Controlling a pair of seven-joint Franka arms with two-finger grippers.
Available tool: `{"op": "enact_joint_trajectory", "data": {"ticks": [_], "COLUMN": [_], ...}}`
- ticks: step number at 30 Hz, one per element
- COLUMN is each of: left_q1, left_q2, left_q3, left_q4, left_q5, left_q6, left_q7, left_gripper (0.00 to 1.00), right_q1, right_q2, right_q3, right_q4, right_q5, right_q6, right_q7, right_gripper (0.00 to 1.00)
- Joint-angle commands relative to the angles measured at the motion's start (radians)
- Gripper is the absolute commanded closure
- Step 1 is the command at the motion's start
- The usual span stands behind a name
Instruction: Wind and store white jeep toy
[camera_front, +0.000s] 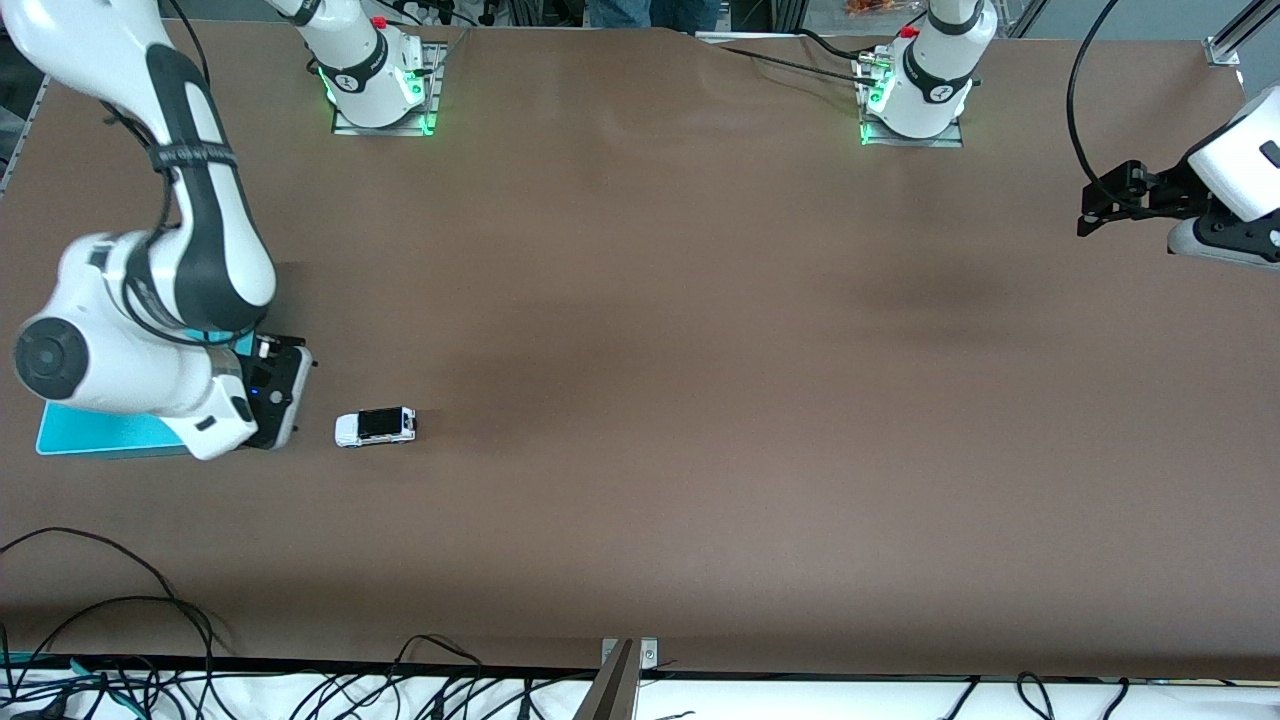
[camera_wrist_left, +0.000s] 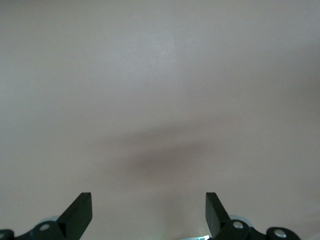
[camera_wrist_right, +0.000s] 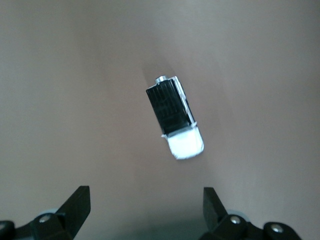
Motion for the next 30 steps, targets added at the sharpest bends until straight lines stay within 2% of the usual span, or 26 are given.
{"op": "enact_joint_trajectory", "data": {"ticks": [1, 17, 28, 30], "left_q1": [-0.005, 0.004, 0.003, 0.004], "left_q2": [0.013, 0.013, 0.013, 0.013], "left_q3": [0.004, 0.001, 0.001, 0.001], "left_q4": [0.016, 0.016, 0.013, 0.013], "left_q5": [-0.033, -0.033, -0.033, -0.031], "left_q6": [-0.023, -0.009, -0.009, -0.009], "left_q7": [-0.004, 0.005, 0.005, 0.005], "left_gripper": [0.00, 0.00, 0.00, 0.00], "right_q1": [0.000, 0.005, 0.016, 0.017], "right_q2": [0.055, 0.167, 0.181, 0.184], "right_q3": [0.018, 0.044, 0.047, 0.047], "right_q4": [0.027, 0.021, -0.016, -0.016], "right_q5": [0.032, 0.029, 0.029, 0.029], "right_q6": [0.041, 0.142, 0.215, 0.221], "right_q7": [-0.131, -0.243, -0.254, -0.254], "right_gripper": [0.00, 0.00, 0.00, 0.07]}}
